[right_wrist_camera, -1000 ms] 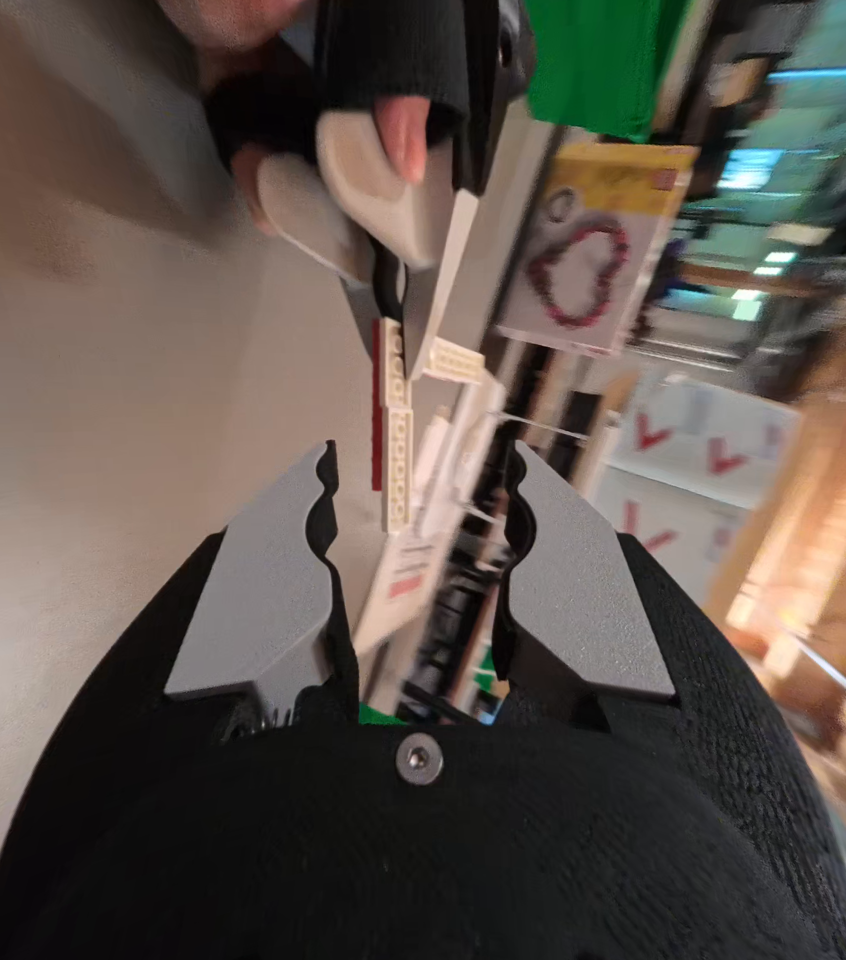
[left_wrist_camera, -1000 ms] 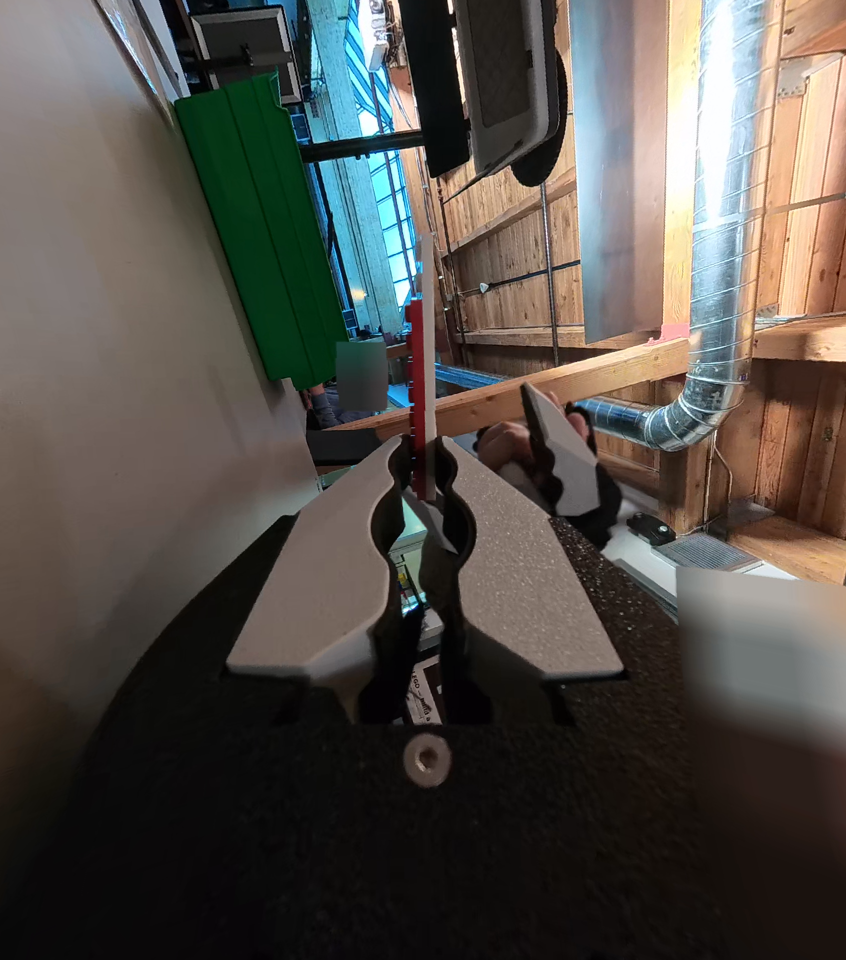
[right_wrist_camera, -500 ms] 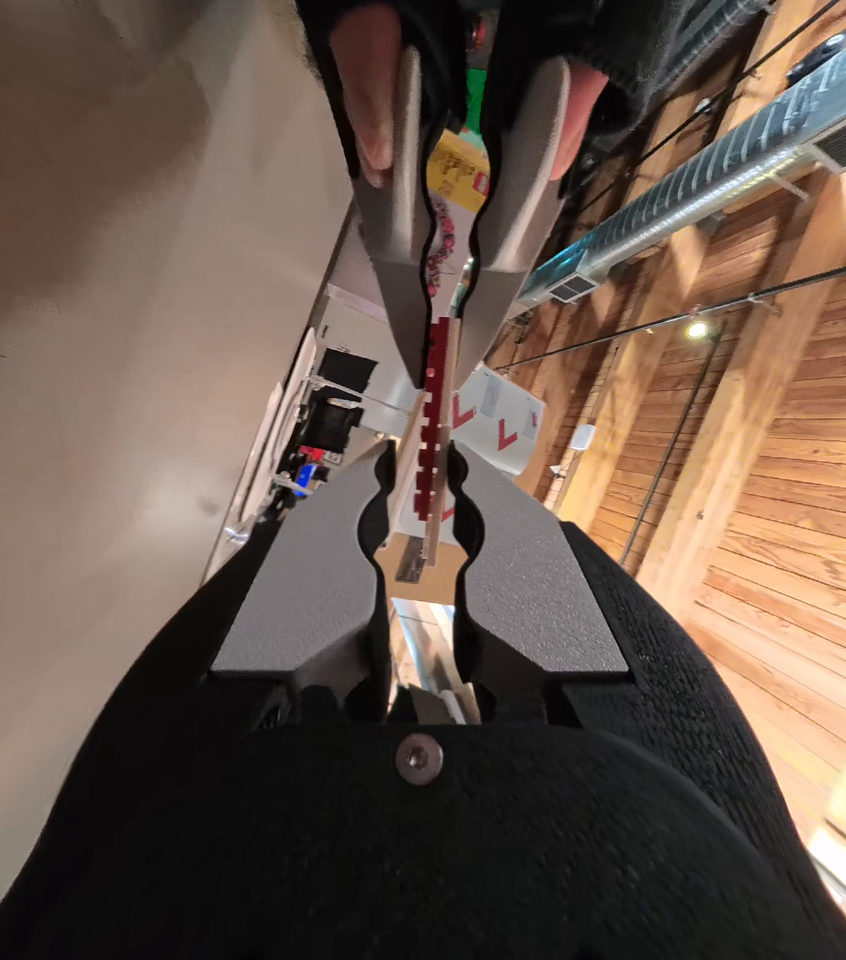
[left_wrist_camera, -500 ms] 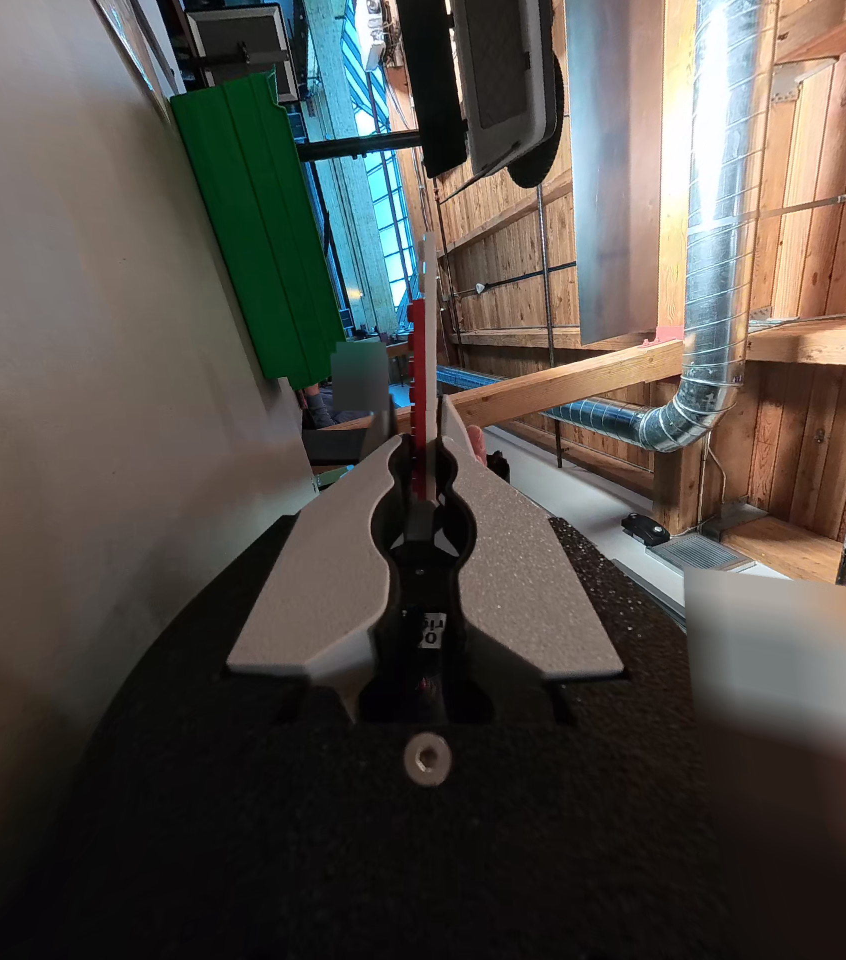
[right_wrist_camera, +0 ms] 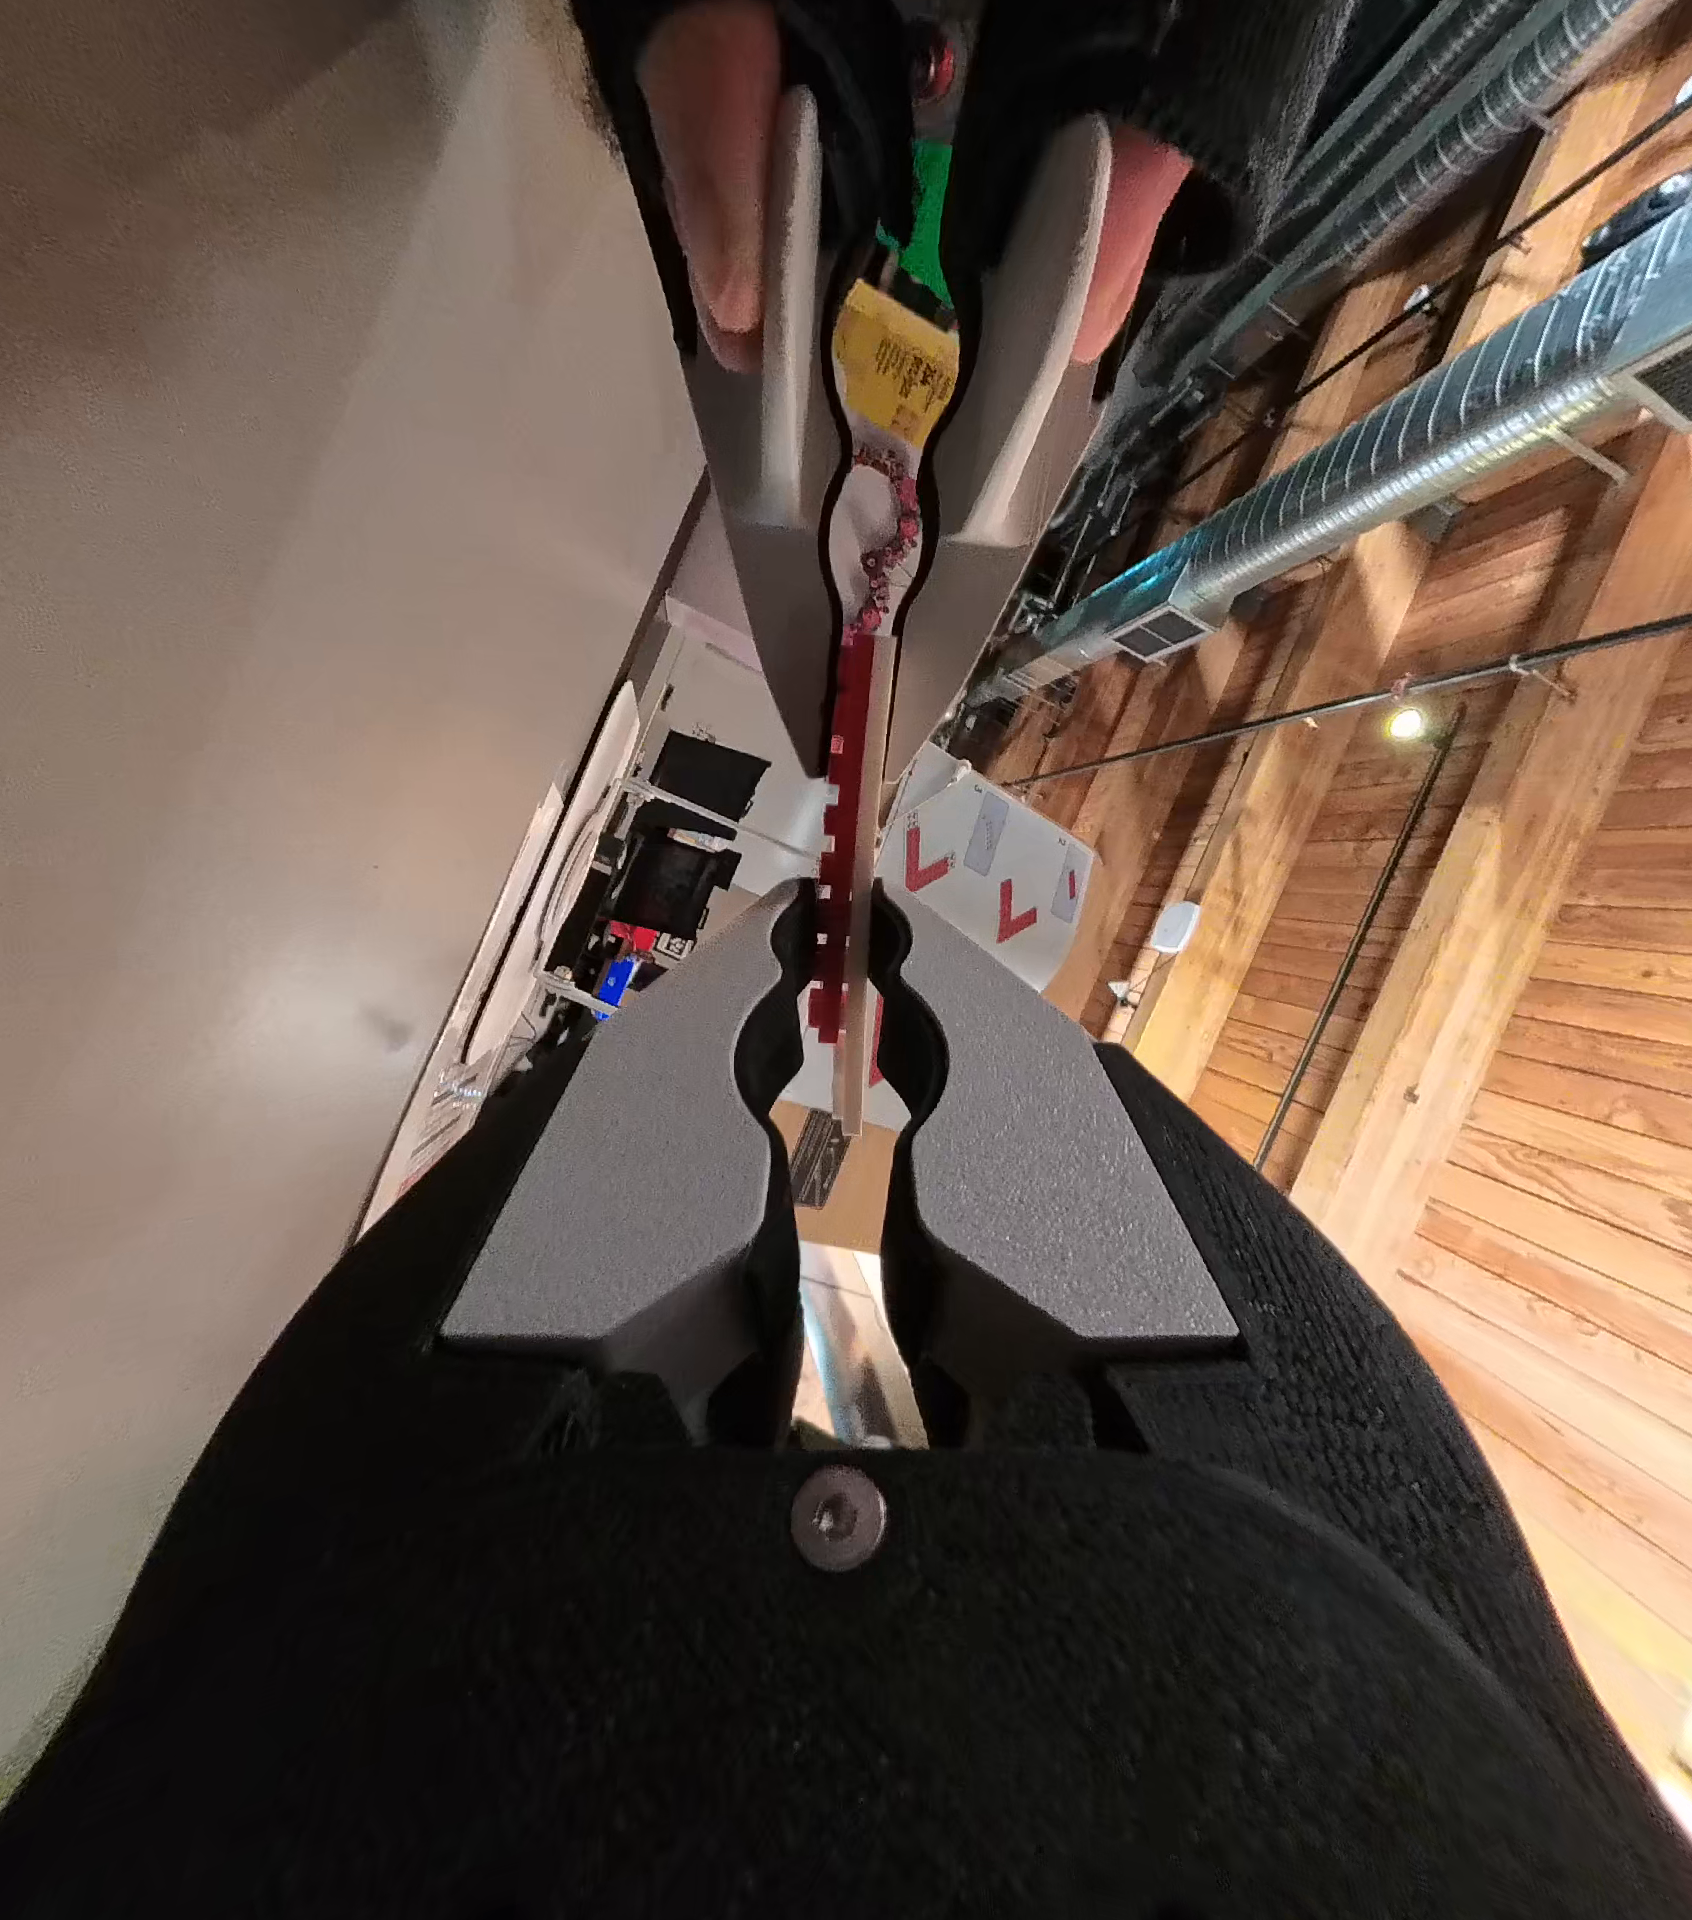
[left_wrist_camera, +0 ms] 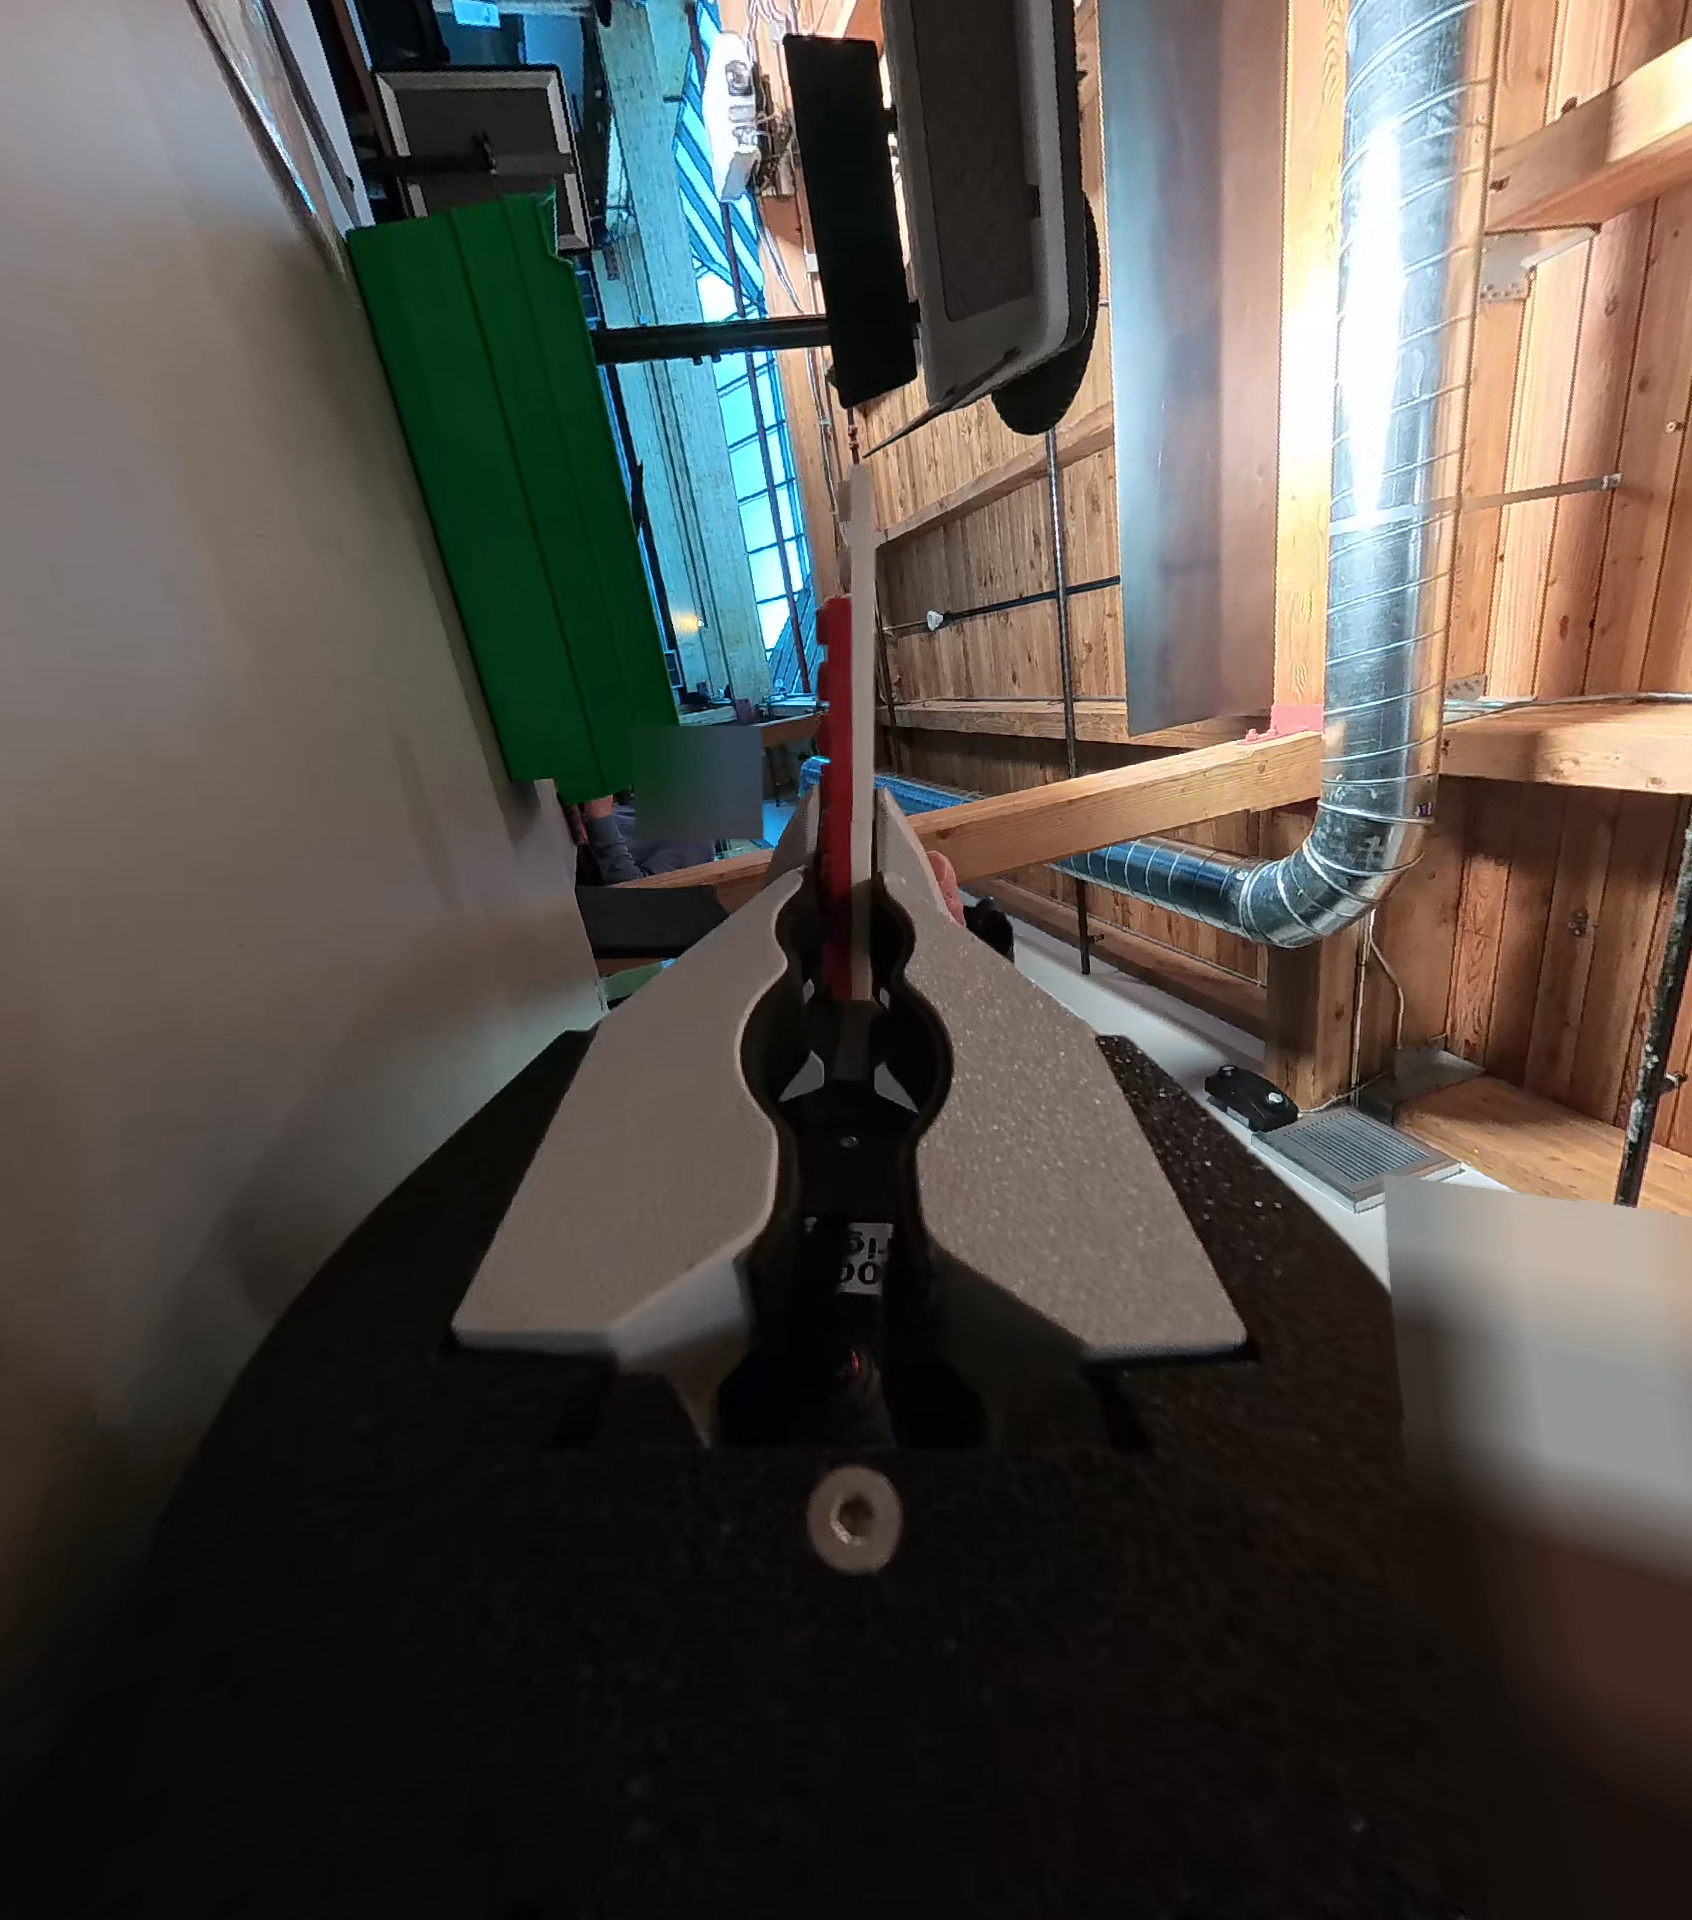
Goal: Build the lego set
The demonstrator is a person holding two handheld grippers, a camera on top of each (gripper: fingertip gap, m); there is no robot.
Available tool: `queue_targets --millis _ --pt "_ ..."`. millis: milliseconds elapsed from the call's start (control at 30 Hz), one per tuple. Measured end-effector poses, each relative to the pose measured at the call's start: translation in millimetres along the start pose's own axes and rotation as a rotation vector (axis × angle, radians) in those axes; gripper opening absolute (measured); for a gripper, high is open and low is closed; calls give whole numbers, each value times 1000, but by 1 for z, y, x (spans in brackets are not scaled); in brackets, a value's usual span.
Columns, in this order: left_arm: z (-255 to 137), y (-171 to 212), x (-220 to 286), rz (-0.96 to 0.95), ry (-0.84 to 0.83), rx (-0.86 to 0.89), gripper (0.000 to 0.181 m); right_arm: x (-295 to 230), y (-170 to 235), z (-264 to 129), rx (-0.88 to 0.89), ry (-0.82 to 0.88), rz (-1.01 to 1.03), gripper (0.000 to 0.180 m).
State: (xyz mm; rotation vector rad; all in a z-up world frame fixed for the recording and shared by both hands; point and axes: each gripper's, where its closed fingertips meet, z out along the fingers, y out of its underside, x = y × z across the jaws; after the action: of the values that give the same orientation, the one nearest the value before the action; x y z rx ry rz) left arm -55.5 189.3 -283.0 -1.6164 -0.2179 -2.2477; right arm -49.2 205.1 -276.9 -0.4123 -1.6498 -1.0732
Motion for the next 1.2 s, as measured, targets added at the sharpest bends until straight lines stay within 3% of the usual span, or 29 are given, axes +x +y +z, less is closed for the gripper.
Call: queue_targets --millis 367,400,433,467,800,1200 --pt "1 0 3 -11 22 2 5 1 -1 1 63 -14 130 6" --pt "1 1 5 -20 38 -1 5 3 -1 0 69 -6 176 15" --pt "2 2 5 -25 42 -5 5 3 1 -1 64 -13 220 37" --pt "2 2 4 -22 39 -6 5 3 4 -2 53 -20 257 43" --pt "2 3 7 -32 56 -8 5 8 16 -8 26 82 81 9" --pt "2 4 5 -28 43 -11 6 3 17 -9 60 54 75 5"
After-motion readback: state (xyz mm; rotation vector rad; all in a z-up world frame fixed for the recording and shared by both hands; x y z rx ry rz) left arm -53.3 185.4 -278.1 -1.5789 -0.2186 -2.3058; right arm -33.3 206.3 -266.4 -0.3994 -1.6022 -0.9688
